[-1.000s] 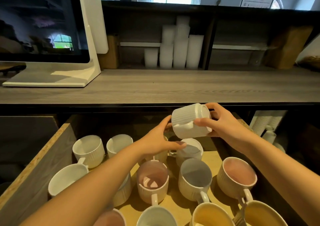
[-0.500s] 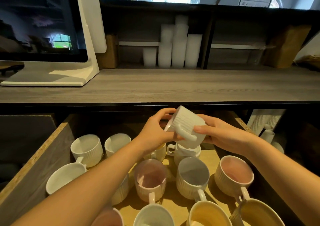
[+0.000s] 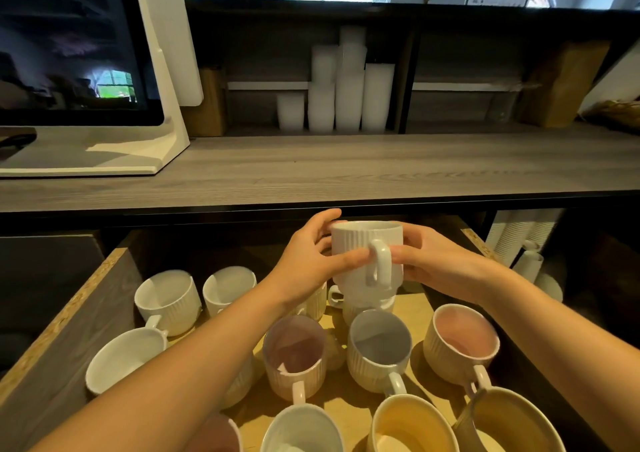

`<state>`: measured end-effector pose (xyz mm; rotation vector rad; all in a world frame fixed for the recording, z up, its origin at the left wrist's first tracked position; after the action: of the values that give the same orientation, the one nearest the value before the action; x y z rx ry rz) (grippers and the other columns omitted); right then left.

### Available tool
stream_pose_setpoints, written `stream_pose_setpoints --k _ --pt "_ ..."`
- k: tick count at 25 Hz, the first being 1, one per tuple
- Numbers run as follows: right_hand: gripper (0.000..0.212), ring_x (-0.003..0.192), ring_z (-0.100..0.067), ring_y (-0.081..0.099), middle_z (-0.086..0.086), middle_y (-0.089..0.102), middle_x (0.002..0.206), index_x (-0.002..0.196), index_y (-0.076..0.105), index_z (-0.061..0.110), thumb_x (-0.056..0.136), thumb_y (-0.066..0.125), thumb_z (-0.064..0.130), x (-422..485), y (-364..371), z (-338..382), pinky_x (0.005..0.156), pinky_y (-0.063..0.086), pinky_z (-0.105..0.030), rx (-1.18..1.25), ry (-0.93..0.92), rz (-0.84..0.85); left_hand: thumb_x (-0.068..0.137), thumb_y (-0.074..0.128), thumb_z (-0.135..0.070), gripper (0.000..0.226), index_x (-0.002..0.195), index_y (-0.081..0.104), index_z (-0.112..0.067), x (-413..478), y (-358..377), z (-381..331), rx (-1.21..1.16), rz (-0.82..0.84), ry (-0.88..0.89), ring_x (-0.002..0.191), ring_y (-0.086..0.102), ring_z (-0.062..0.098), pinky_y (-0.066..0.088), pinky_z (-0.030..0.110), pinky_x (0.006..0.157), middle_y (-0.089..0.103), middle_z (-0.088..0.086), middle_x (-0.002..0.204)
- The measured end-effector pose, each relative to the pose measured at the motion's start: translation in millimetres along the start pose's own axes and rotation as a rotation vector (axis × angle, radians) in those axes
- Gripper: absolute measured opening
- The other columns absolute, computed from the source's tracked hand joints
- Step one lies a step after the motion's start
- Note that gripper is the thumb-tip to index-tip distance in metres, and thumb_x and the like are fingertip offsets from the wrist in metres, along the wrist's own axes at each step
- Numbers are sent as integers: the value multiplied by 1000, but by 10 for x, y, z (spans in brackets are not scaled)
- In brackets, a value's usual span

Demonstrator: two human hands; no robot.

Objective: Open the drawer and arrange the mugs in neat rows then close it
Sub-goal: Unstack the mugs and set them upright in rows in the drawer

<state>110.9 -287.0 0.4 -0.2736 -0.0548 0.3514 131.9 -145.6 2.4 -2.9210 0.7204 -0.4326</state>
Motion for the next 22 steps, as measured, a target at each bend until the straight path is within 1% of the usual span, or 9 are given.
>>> stream_pose_setpoints --k 4,7,9,11,13,14,16,19,22 --pt "81 109 -15 63 2 66 115 122 53 29 51 81 55 6 -20 -40 81 55 -26 100 25 13 75 68 -31 54 124 45 -27 -34 71 95 10 105 -57 103 58 8 52 10 74 57 -8 115" --pt "55 112 -11 61 8 67 116 120 54 33 70 76 43 -8 -1 -90 87 52 -24 40 83 92 77 72 -23 48 117 47 -31 -53 5 127 99 40 -49 95 57 3 51 7 67 56 -17 105" --pt "40 112 -10 61 7 64 119 118 55 36 79 64 36 -21 -44 -99 90 52 -24 30 123 83 74 75 -26 51 116 45 -34 -56 -43 130 185 -2 -52 92 55 1 49 4 63 52 -22 102" --pt "53 113 -13 59 8 58 128 129 49 32 78 57 40 -35 -98 -65 92 51 -24 -25 131 52 73 77 -29 55 116 44 -35 -50 -48 128 252 -8 -47 92 54 1 48 3 60 50 -22 102" --pt "74 119 -9 50 8 46 139 141 35 27 74 60 47 -33 -128 -6 94 46 -24 -193 124 1 70 78 -32 59 119 45 -34 -34 13 113 326 29 -29 94 54 3 49 6 61 51 -18 105" --pt "79 120 -6 45 7 42 143 142 32 27 73 64 49 -22 -144 21 95 42 -23 -305 108 -34 69 79 -32 61 120 45 -34 -18 55 101 370 57 -18 95 54 4 50 9 63 52 -17 106" --pt "78 117 -5 40 4 41 144 142 33 25 76 70 44 -7 -194 69 89 38 -19 -473 72 -89 67 81 -31 65 123 47 -32 50 166 71 434 131 5 99 56 7 50 14 71 55 -14 110" --pt "74 111 -8 46 3 50 135 138 41 22 73 73 39 -50 -331 138 81 41 -16 -612 69 -145 67 82 -30 70 128 47 -29 199 330 42 455 219 20 106 55 8 51 22 83 57 -8 118" --pt "68 102 -9 53 2 58 124 130 50 19 70 76 37 -123 -487 226 75 46 -16 -711 66 -241 72 78 -32 74 135 39 -30 348 515 68 490 264 17 109 50 5 45 18 85 52 -12 124"
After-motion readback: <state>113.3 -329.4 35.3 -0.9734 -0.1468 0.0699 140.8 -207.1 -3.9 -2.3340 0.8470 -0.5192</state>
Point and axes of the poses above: each hand's wrist, its own x-axis towards the middle knuckle, its own y-axis out of the palm, z = x × y, the point moved 7 cm from there along x, towards the middle knuckle
